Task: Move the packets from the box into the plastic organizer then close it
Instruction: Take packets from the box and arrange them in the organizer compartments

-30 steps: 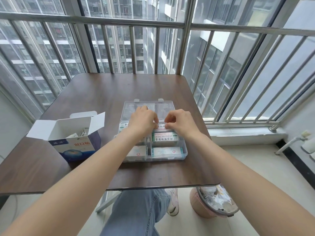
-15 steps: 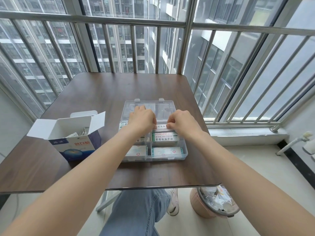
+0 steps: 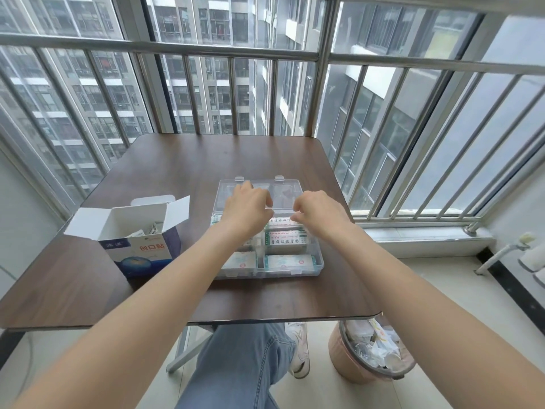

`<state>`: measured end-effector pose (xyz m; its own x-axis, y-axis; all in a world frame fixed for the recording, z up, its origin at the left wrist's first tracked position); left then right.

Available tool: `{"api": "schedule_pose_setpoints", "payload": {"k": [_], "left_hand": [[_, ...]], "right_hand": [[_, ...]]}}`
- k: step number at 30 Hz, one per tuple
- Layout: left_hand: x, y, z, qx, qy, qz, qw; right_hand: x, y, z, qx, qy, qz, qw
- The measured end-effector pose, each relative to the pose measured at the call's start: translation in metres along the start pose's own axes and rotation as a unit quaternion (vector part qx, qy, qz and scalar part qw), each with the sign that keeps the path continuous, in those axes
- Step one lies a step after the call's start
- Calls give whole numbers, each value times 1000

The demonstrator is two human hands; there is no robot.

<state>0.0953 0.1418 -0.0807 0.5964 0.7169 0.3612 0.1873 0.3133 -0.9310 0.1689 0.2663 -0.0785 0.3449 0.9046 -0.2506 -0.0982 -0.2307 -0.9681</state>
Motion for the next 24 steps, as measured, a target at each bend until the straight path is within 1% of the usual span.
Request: {"api": "schedule_pose_setpoints", "payload": {"k": [3,5,8,10,12,13,14,16,18,19,21,24], "left_hand": [[-3,-13,-19,56,45,-73,995],[-6,-23,-37,106,81,-114,985],[-16,-44,-68,206,123,-128,962],[-32,-57,-86,251,124,-106,954],[-55,-68,-97,262,81,-79,958],[-69,-73,-103,250,45,-64,965],[-85,-78,-106,219,12,-44,975],[-117,-84,-110,120,-43,34,991],[-140,-90,-112,27,-75,122,989],[-149,-91,-114,-1,-83,143,986],[-159,-95,-117,-19,-83,151,985],[-163,-97,-127,17,-40,111,993]], "right_hand": [[-9,-10,-12,22,-15,53,998],[-22,-17,-23,38,-54,108,992],[-52,-23,-40,82,-131,170,973],[-74,-23,-47,100,-175,168,965],[-95,-20,-50,102,-213,145,961],[-106,-17,-52,100,-234,134,958],[-118,-14,-54,93,-253,120,955],[-135,-6,-55,67,-274,72,957],[-148,0,-56,36,-277,25,960],[-152,3,-56,26,-272,16,962],[-158,4,-58,19,-260,25,965],[-161,7,-65,15,-251,40,967]]}}
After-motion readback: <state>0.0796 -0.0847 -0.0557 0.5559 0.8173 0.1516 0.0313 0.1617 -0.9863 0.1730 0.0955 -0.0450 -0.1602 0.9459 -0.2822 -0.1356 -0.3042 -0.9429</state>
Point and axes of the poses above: each hand's wrist, its own z-axis towards the middle knuckle, its own y-axis out of the palm, x = y × z, the point moved 2 cm from there along z, towards the middle knuckle, and after that the axes turned 1 degree about z, right-handed, at the moved point
